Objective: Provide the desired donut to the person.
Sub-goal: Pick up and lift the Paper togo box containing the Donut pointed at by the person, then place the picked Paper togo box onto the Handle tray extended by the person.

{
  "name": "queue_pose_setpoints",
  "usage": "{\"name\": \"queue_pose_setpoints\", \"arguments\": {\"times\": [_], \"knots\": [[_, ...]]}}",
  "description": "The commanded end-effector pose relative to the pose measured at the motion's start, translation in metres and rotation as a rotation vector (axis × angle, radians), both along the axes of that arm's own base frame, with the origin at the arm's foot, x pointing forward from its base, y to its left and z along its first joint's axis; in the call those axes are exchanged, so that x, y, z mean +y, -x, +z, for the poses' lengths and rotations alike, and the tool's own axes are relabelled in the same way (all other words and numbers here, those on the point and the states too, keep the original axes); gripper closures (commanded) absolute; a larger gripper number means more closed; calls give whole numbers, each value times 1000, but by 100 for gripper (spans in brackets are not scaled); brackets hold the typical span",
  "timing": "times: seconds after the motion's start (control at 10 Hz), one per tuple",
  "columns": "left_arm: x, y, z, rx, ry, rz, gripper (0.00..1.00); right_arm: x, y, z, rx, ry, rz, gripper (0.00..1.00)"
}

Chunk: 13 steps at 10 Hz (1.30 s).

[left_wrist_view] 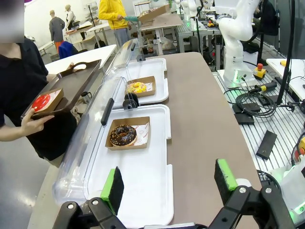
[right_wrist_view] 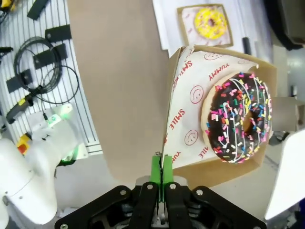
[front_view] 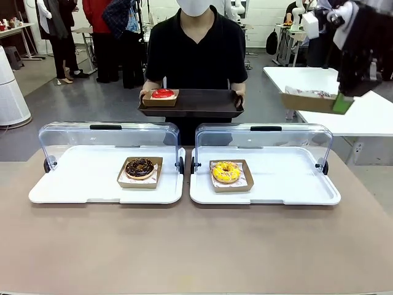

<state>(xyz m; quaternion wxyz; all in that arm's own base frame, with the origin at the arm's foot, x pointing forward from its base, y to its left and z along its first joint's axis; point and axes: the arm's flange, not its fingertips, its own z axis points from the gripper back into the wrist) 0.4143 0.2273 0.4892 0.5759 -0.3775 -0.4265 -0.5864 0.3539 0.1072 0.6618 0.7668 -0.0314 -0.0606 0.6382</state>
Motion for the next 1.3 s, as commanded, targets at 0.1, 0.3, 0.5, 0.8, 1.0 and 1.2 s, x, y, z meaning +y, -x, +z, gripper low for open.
{"name": "queue_pose_setpoints", "arguments": {"times": [0.1,0.3,0.5,0.8,1.0,1.2], "knots": [[0,2,2,2,-3,-8,0,9,-43,12,59,-38,-27,100],[0,2,2,2,-3,-8,0,9,-59,6,59,-47,-6,100],[0,2,2,2,-3,-8,0,8,-47,5,38,-13,-15,100],[0,2,2,2,-3,-8,0,8,-47,5,38,-13,-15,100],[0,2,2,2,-3,-8,0,8,-47,5,38,-13,-15,100],[0,2,2,2,-3,-8,0,8,-47,5,38,-13,-15,100]]}}
